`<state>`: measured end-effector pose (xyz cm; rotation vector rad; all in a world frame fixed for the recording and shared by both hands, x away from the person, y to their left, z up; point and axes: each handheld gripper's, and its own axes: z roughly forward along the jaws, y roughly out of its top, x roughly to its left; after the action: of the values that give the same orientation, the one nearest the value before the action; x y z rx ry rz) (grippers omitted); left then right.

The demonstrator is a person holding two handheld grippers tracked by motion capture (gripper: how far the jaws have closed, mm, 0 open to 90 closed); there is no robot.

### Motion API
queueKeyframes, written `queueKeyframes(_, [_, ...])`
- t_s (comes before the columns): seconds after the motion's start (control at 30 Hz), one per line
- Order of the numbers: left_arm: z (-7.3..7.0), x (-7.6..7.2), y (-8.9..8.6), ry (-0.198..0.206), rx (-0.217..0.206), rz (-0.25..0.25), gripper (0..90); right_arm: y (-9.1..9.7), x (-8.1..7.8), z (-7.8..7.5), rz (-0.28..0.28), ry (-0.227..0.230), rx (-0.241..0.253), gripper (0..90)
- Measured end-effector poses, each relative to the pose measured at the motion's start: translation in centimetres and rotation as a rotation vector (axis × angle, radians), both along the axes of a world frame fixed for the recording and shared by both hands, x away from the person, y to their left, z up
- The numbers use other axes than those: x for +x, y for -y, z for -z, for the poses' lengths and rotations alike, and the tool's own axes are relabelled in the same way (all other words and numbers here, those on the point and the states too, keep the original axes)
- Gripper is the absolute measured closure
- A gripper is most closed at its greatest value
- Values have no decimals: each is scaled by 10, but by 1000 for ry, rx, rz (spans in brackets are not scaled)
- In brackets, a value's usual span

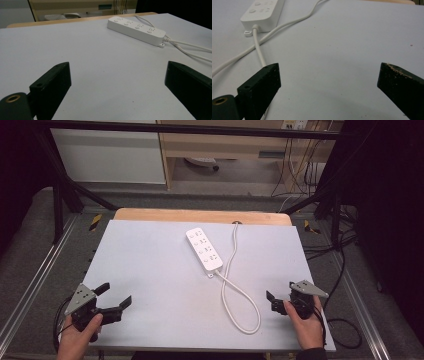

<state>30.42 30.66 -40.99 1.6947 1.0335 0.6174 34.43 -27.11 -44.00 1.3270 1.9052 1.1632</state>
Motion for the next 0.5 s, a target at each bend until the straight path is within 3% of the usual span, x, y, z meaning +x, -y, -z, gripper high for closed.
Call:
queueKeyframes(0.1, [-1,0,-1,-4,-13,-4,68,-6,-1,-1,-19,52,-28,56])
queueKeyframes(0.5, [-2,0,-2,-11,-45,-6,67,-9,-1,0,-36,34,-17,50])
